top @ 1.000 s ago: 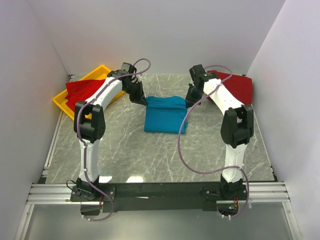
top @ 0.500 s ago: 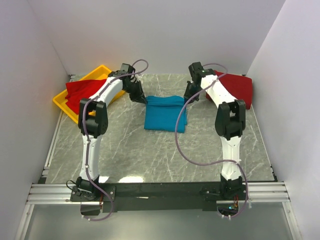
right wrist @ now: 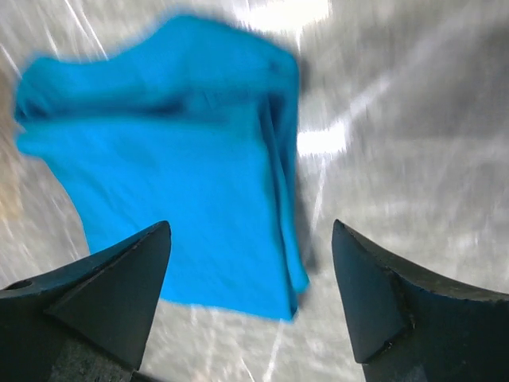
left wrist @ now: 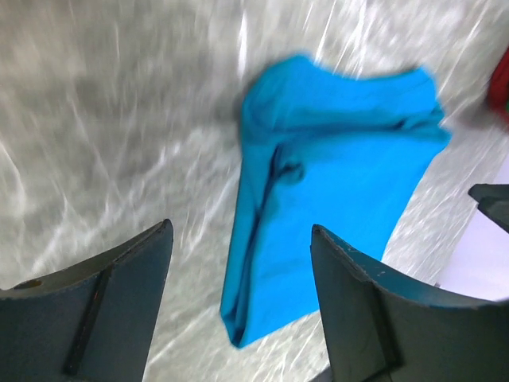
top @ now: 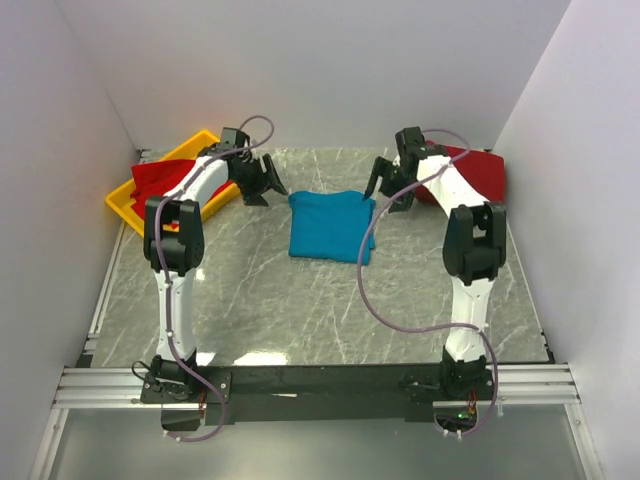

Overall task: Fold and stack the t-shirts
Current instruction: Neatly place the folded tshirt to the corner

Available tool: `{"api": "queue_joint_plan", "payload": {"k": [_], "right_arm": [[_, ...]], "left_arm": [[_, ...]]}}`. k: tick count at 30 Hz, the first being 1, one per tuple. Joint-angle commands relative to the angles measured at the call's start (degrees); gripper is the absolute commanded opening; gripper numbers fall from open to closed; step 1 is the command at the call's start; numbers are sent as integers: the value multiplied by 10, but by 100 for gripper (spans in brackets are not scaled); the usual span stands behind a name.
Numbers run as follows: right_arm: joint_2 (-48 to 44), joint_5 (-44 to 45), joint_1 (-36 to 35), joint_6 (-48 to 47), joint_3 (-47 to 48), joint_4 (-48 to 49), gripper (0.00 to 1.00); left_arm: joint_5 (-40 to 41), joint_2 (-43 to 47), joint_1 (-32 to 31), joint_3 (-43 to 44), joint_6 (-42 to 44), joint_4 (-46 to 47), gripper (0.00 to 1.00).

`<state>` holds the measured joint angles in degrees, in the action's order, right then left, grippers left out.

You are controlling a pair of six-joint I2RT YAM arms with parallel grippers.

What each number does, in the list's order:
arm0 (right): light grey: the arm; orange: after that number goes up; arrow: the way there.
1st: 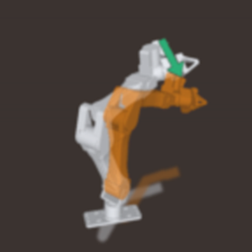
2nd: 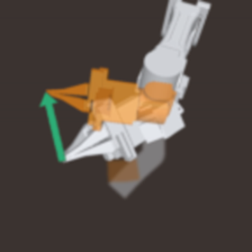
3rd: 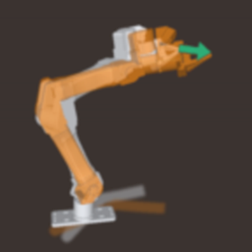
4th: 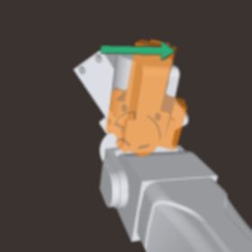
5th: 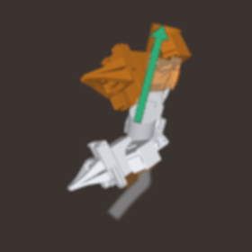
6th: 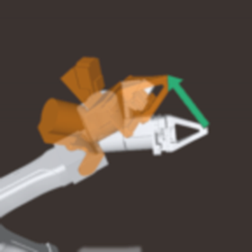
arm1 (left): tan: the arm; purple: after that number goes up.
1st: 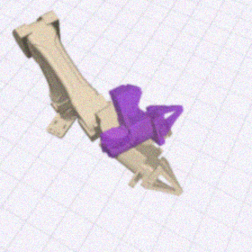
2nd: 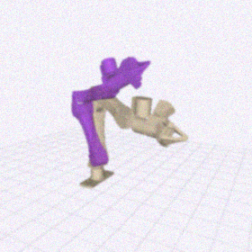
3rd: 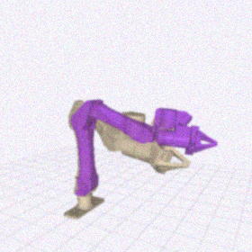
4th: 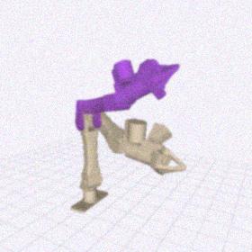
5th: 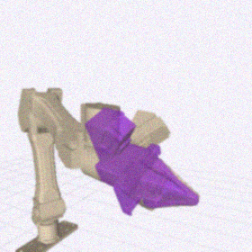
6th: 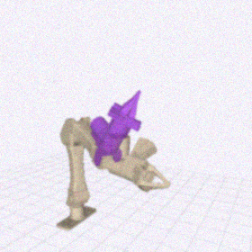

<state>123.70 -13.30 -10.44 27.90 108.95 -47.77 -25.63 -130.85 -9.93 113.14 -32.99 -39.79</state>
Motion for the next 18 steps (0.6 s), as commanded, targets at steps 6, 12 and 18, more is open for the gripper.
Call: {"api": "queue_joint_plan", "payload": {"k": [6,12,18], "right_arm": [[-135,-83,1,-7,-205,143,88],[-165,-105,1,-2,-295,195,88],[-167,-116,2,2,-333,233,88]], "left_arm": [[-35,87,-24,-106,46,45,75],[-28,82,-40,-124,63,42,74],[-24,68,-41,-130,71,39,73]]}}
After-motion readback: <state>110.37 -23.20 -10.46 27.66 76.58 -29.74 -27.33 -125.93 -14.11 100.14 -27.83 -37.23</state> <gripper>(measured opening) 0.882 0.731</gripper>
